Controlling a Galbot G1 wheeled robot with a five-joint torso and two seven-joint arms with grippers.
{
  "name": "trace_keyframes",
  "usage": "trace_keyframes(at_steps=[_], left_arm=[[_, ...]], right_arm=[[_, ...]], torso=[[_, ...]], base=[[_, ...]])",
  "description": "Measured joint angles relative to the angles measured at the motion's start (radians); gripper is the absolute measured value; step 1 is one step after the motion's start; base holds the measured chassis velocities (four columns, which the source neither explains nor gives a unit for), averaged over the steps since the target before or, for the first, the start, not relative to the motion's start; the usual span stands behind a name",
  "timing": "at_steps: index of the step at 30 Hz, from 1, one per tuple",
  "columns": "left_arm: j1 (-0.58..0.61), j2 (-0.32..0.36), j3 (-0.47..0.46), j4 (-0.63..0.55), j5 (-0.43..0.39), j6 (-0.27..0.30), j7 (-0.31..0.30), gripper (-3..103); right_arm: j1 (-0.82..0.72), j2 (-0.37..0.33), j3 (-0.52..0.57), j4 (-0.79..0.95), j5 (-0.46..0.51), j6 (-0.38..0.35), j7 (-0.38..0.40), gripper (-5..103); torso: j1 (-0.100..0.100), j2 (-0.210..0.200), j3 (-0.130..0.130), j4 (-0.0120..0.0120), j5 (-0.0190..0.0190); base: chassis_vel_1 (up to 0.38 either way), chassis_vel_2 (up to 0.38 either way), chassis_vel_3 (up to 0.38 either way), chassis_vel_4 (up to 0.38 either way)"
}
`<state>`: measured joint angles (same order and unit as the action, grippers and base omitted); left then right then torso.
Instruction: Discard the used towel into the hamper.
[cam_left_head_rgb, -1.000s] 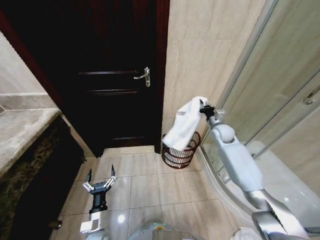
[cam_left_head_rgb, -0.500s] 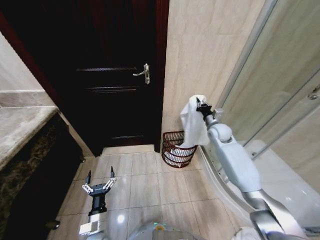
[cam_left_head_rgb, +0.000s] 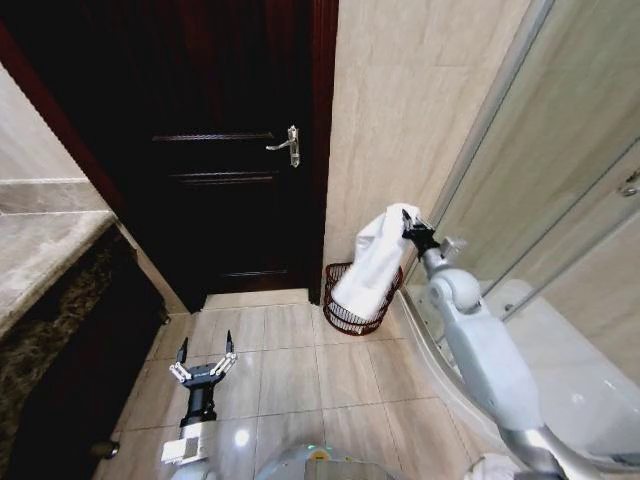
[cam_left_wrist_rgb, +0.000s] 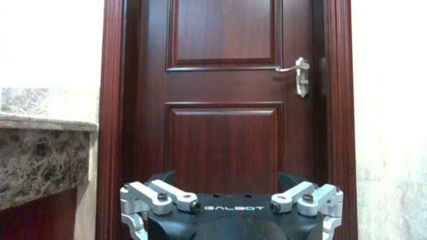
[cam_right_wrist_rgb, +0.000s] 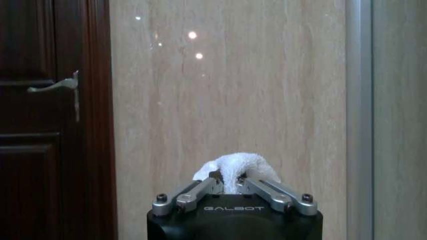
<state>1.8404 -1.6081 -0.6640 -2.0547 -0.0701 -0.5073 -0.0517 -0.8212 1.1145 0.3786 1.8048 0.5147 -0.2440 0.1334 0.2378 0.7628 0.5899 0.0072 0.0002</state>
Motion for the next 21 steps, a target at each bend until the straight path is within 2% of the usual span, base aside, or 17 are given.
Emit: trace_keyframes(at_steps=[21], left_arm=[[-0.009,0.000,0.006,-0.025,0.015,0.009,0.004,100]], right_arm=[[-0.117,0.012,0.032,0.072,-0.026,0.010,0.011,5]], torso=[[0.003,0.006,0.003,0.0003,-0.0003]], base=[[-0.016,0.018,0.015,-0.017]])
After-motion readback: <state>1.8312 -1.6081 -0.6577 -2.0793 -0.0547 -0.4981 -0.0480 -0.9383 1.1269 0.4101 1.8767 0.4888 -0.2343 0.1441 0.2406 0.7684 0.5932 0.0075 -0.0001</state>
